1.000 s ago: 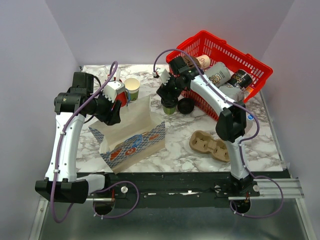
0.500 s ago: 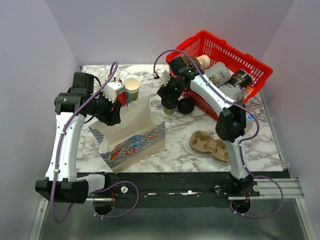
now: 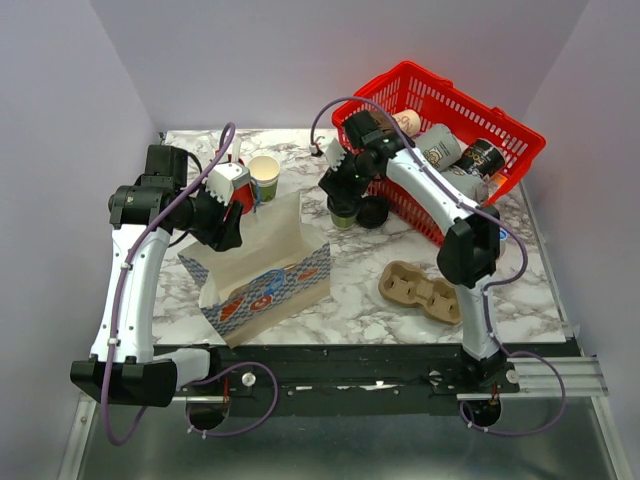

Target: Pack the takeout coffee

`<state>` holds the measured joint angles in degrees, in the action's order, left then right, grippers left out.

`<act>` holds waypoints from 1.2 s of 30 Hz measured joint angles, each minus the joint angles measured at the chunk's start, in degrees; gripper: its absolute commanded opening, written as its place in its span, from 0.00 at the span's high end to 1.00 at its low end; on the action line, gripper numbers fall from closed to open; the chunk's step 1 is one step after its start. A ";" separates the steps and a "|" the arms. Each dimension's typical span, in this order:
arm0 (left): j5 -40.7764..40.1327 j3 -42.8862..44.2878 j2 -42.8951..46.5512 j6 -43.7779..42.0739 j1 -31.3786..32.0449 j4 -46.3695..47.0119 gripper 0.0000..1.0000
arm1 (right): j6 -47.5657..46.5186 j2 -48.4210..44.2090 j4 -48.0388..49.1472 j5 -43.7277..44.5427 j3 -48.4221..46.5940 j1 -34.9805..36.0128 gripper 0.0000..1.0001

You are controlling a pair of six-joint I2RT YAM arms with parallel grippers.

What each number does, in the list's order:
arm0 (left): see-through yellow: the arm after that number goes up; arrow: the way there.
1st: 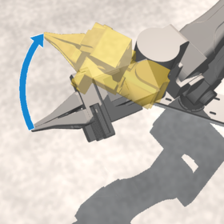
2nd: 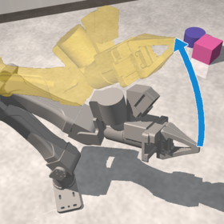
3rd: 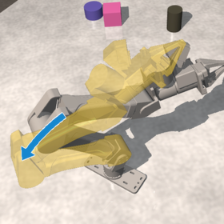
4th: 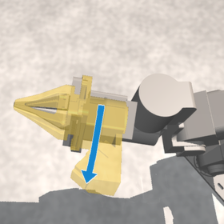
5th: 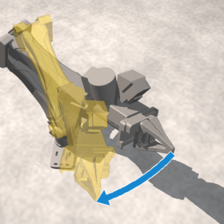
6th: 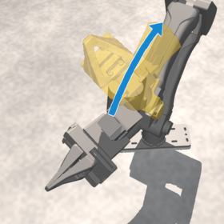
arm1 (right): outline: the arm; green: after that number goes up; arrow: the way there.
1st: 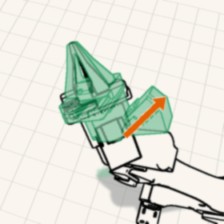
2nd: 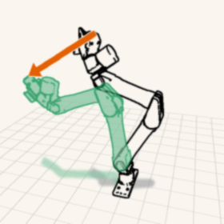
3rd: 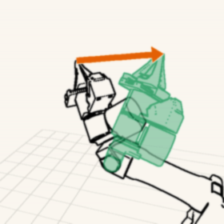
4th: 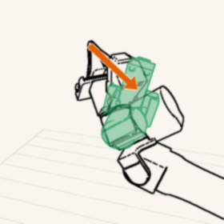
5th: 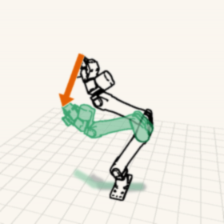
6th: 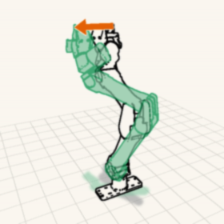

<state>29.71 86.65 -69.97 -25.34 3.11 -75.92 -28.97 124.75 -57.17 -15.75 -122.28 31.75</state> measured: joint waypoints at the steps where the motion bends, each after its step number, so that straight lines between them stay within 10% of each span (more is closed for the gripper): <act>1: 0.17 0.00 0.00 0.04 0.00 0.00 0.44 | 0.02 -1.07 -0.46 -0.04 0.07 0.00 0.23; 14: 3.72 0.00 0.00 1.38 -0.02 1.84 1.00 | 0.07 -24.35 -2.78 -8.74 -3.61 0.00 0.29; 28: 8.81 1.11 0.09 4.87 0.00 4.94 1.00 | 3.50 -32.52 -3.17 -25.46 -10.78 4.92 0.36; 36: 10.29 0.20 1.40 7.17 0.74 6.58 1.00 | -1.31 -37.09 -5.11 -28.55 2.38 10.95 0.37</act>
<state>40.01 86.85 -68.58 -18.17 3.86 -69.34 -30.28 87.66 -62.28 -44.29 -119.90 42.70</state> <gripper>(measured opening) 0.018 0.885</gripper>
